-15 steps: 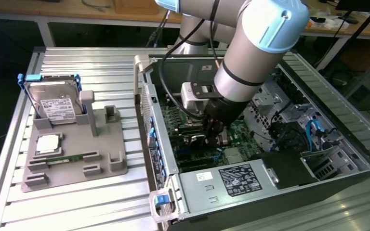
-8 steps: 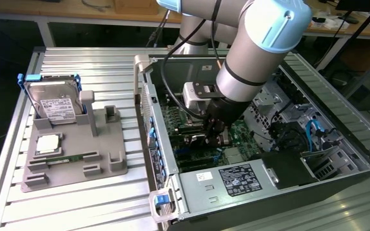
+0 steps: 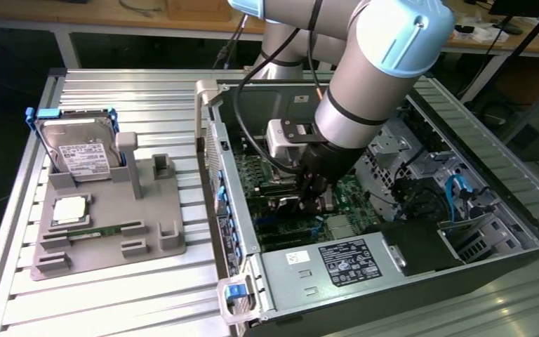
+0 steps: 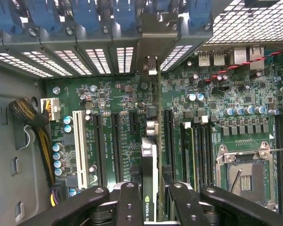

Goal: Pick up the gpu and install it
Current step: 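Insert the gpu into the slot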

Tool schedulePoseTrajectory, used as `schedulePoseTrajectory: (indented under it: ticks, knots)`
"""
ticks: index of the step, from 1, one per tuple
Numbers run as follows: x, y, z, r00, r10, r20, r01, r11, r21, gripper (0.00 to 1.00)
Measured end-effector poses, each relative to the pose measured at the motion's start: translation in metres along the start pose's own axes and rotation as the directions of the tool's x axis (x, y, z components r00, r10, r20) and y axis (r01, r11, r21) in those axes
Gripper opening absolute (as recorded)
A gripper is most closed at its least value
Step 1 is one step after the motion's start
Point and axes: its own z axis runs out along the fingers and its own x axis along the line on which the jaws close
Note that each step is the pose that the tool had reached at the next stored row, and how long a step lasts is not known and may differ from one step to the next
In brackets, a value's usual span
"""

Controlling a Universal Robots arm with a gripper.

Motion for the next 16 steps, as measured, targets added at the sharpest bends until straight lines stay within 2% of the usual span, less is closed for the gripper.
schedulePoseTrajectory:
  ticks: [16]
  knots:
    - [0.0,0.0009,0.0001,1.0,0.003,0.0002,-0.003,1.0,0.0002,0.27]
